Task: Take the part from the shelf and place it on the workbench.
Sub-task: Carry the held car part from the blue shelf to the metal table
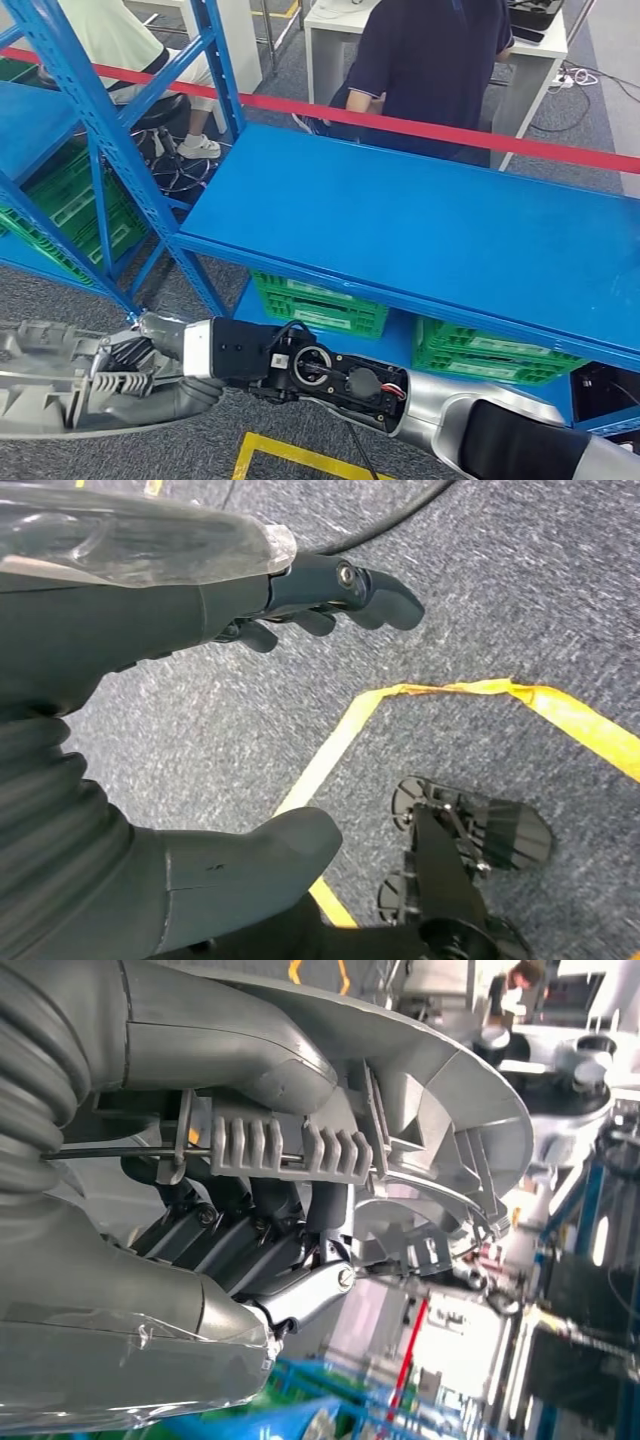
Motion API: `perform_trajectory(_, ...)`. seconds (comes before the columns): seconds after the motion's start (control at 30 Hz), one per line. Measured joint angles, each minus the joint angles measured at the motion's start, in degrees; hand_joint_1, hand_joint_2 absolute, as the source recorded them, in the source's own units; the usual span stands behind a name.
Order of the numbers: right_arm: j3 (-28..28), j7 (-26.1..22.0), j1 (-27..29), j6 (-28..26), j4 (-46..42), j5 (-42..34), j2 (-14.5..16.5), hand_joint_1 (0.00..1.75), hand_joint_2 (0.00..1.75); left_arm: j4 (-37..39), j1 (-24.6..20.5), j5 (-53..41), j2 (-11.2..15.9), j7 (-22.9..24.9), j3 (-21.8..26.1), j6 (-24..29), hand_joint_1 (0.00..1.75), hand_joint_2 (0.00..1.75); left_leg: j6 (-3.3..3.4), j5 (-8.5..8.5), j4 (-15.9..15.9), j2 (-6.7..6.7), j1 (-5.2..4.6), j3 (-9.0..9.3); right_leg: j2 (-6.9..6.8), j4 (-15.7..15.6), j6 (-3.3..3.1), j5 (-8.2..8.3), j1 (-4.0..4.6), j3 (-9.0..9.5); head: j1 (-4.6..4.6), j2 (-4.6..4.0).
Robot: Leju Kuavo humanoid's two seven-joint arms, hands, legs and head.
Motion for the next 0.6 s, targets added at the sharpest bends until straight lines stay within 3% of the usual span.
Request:
perform_trajectory(0.1,0.1,-0.2,0.0,0.2,0.2,0.0,0.3,1.69,1.75,0.0,-0.1,0.1,0.0,0.0,0.0,0.1,0.0,1.75,0.56,0.44,-1.3,-0.62,-0.21,0.35,-0.42,-0.1,0.81,-0.24,0.1,0.13,0.14,0.0)
perform_trajectory(0.17,0.1,-0.3,-0.1,0.2,0.3,0.0,0.5,1.69,1.75,0.0,0.0,0.3,0.0,0.0,0.0,0.1,0.0,1.75,1.07,0.74,-1.7,-1.07,0.04,0.58,-0.1,1.7,1.31,-1.69,0.05,-0.52,0.32,0.0)
perform_trajectory(0.27,0.1,-0.3,-0.3,0.3,0.6,-0.1,0.5,1.69,1.75,0.0,0.1,0.6,0.1,0.0,0.0,0.2,0.0,1.75,1.62,0.84,-1.9,-1.59,0.05,0.73,0.75,12.8,1.72,-7.5,-0.03,-5.32,0.92,0.0)
perform_trajectory(0.3,0.1,-0.3,-0.3,0.3,0.7,-0.2,0.5,1.69,1.75,0.0,0.1,0.7,0.1,0.0,0.0,0.2,0.0,1.75,1.67,0.82,-1.9,-1.86,0.01,0.75,0.84,16.2,1.79,-8.73,-0.03,-6.9,1.04,0.0)
perform_trajectory(0.33,0.1,-0.3,-0.3,0.4,0.9,-0.2,0.5,1.69,1.75,0.0,0.1,0.9,0.1,0.0,0.0,0.2,0.0,1.75,1.68,0.8,-1.9,-2.16,-0.02,0.79,0.89,17.7,1.82,-8.83,-0.03,-7.59,1.14,0.0)
perform_trajectory(0.37,0.1,-0.3,-0.3,0.5,1.0,-0.2,0.5,1.69,1.75,0.0,0.1,1.0,0.2,0.0,0.0,0.2,0.0,1.75,1.66,0.77,-1.8,-2.53,-0.01,0.86,0.93,16.8,1.78,-7.76,-0.04,-7.13,1.24,0.0)
perform_trajectory(0.47,0.1,-0.3,-0.7,1.1,1.1,-0.2,0.7,1.69,1.75,0.0,0.1,1.3,0.1,0.0,0.0,0.3,0.0,1.75,1.25,0.51,-1.5,-3.6,-0.03,1.02,1.99,4.8,1.23,-1.91,-0.05,-1.37,1.77,0.0)
perform_trajectory(0.53,0.0,-0.4,-1.0,1.3,1.2,-0.2,0.9,1.69,1.75,0.0,0.1,1.4,0.1,0.0,0.1,0.4,0.0,1.75,0.77,0.41,-1.3,-4.05,-0.1,0.81,2.81,0.3,0.82,-0.67,-0.02,0.68,1.76,0.0)
perform_trajectory(0.6,0.0,-0.4,-1.2,1.4,1.3,-0.2,1.1,1.69,1.75,0.0,0.2,1.3,0.2,-0.1,0.1,0.5,0.0,1.75,0.16,0.45,-1.3,-4.37,0.02,0.67,2.63,-0.2,0.33,-0.68,0.09,0.82,1.49,0.0)
